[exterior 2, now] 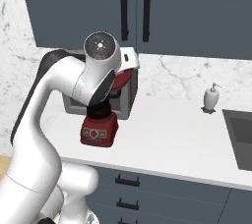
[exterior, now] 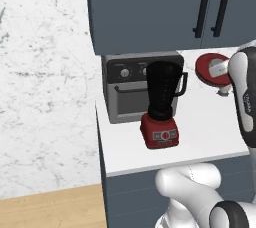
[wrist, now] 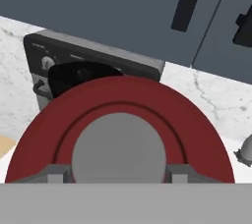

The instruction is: Close the lid blender by securely placing the lid on top.

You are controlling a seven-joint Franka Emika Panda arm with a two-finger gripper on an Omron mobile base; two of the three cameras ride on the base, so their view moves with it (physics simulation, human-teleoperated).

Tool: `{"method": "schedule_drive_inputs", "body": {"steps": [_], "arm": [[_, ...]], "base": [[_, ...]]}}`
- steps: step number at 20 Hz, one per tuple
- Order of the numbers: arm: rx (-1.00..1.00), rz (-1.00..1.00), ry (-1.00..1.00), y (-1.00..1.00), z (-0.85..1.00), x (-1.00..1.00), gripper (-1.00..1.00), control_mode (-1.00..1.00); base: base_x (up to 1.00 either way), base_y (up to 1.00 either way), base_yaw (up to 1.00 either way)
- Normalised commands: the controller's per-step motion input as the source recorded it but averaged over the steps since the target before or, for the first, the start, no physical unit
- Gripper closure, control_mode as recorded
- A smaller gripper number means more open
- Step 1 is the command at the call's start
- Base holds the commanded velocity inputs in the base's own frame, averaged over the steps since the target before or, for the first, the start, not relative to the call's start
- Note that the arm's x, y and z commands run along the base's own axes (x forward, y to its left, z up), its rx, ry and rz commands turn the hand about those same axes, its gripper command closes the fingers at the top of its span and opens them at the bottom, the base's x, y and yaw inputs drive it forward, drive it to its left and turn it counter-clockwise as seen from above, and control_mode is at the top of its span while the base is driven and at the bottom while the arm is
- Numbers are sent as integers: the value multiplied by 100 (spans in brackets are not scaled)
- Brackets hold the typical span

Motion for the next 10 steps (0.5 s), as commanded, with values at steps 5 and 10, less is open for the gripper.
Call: {"method": "schedule_drive_inputs", "body": {"steps": [5, 10], "arm": [[0, 1, 0, 23, 21, -10, 100, -100], [0, 0, 2, 20, 8, -1, 100, -100]], "base": [[0, 0, 0], [0, 0, 0]]}}
